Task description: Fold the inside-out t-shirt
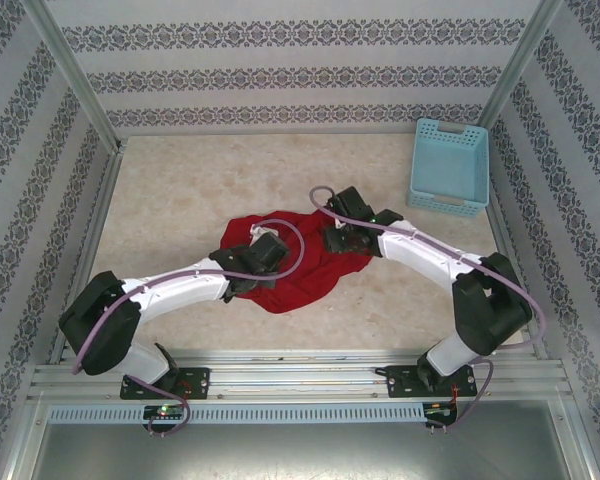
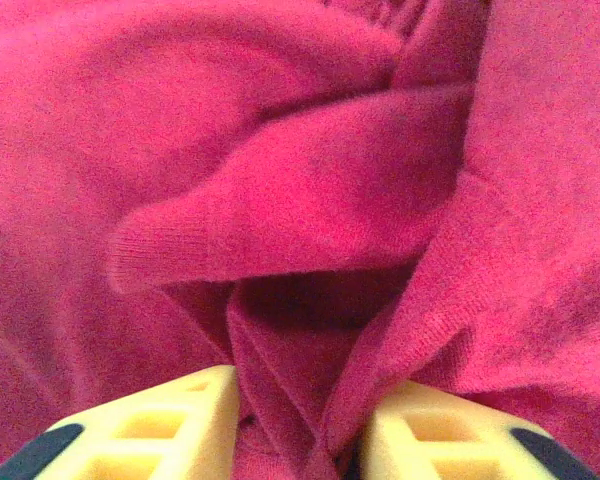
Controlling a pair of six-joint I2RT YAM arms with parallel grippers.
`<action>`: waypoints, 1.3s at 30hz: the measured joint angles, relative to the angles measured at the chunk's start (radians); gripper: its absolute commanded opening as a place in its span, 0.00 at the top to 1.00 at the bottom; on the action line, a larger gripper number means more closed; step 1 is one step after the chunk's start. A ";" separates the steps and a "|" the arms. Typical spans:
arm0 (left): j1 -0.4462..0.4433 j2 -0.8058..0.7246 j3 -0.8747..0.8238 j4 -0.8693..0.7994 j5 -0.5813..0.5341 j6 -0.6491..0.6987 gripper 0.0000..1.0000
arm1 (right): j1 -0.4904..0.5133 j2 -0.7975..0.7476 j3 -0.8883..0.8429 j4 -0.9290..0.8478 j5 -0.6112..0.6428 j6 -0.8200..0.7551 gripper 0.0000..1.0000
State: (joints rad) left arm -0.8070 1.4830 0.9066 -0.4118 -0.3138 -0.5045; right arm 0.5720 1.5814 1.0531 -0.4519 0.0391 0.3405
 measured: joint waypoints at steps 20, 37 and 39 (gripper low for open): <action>-0.038 -0.048 -0.030 0.278 0.211 -0.110 0.43 | 0.045 0.092 -0.038 0.214 -0.147 0.038 0.38; 0.043 0.056 -0.102 0.383 0.235 -0.189 0.45 | 0.038 0.146 0.005 0.112 0.132 0.065 0.72; 0.048 0.058 -0.111 0.384 0.233 -0.190 0.46 | 0.034 0.111 -0.002 0.101 0.145 0.064 0.71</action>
State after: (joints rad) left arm -0.7589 1.5406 0.7956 -0.0277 -0.0803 -0.6949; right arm 0.6056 1.6928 1.0515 -0.3511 0.1844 0.4046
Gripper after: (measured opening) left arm 0.545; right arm 0.277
